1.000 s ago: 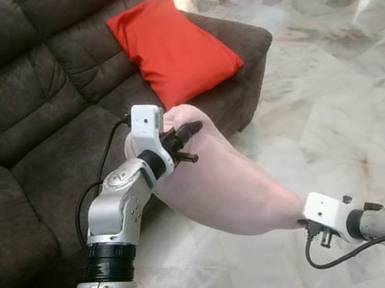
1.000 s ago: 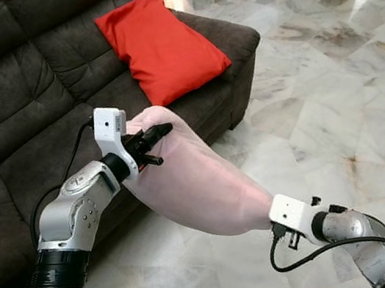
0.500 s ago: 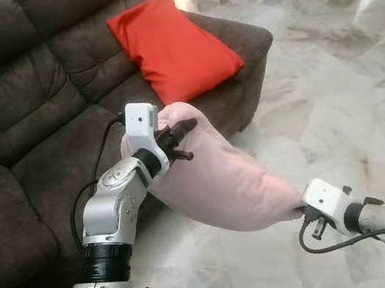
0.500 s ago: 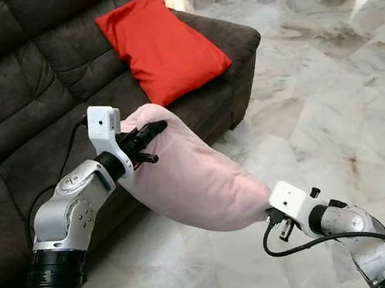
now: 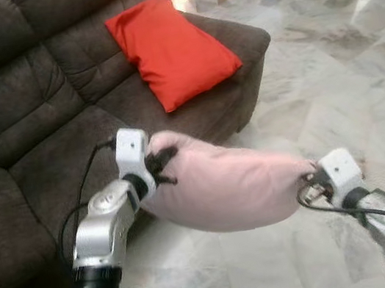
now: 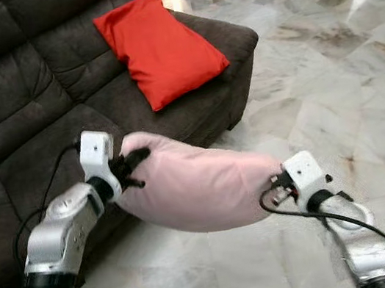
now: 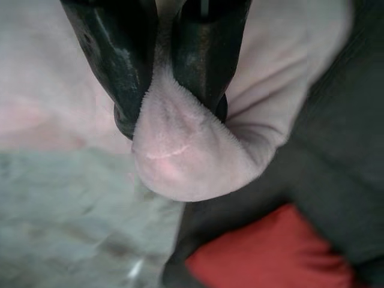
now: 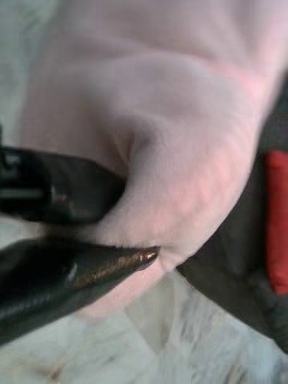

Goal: Move the pillow to the sofa from floor

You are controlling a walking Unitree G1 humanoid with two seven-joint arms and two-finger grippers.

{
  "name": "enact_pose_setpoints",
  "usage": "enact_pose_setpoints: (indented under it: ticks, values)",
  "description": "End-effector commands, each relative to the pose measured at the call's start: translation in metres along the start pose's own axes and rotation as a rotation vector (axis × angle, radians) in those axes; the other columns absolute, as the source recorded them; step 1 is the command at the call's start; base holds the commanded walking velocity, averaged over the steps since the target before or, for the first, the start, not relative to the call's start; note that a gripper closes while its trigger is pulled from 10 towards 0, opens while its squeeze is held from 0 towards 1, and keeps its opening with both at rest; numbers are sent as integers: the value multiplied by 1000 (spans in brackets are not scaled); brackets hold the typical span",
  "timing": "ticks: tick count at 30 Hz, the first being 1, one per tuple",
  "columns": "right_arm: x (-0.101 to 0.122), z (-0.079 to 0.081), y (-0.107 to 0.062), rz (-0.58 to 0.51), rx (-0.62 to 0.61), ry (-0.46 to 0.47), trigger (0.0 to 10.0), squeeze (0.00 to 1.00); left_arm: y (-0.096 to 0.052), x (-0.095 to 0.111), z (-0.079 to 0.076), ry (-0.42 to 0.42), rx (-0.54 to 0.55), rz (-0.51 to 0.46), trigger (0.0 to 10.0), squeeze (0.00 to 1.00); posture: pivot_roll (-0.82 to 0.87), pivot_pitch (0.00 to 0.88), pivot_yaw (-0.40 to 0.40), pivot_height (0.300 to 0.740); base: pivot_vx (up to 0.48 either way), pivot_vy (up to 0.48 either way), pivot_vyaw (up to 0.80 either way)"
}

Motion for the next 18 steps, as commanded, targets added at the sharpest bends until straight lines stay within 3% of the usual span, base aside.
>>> enact_pose_setpoints:
  ticks: [1, 8, 12, 14, 15, 18]
  values:
    - [23, 9, 0, -98, 1, 25, 0, 0, -3, 17, -4, 78, 15, -91, 10000, 0, 75, 77, 13, 740, 0, 0, 0]
    - [41, 30, 0, -160, -25, 121, 0, 0, -5, 11, -15, 120, 72, -146, 10000, 0, 64, 70, -5, 740, 0, 0, 0]
    - [42, 27, -4, -163, -91, 170, 0, 0, -8, 13, -15, 119, 127, -183, 10000, 0, 65, 69, -8, 740, 0, 0, 0]
    - [43, 25, -7, -171, -127, 219, 7216, 0, -12, 13, -13, 154, 164, -203, 10000, 0, 61, 69, -11, 740, 0, 0, 0]
    - [43, 27, -8, -171, -121, 216, 10000, 0, -13, 12, -11, 141, 180, -205, 10000, 0, 61, 71, -12, 740, 0, 0, 0]
    - [43, 29, -10, -171, -132, 202, 10000, 0, -16, 11, -6, 131, 223, -212, 10000, 0, 61, 72, -12, 740, 0, 0, 0]
Point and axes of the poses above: a point about 5 cm out from each wrist's last joint towards the gripper, its own y axis pointing out of the wrist towards the gripper, its own x axis along the axis of the wrist's last joint, z = x × y, the point moved 2 cm from there along y, pointing out of the wrist towards the gripper, and after that the axes turned 4 degrees about -y, right-handed, at the moved point
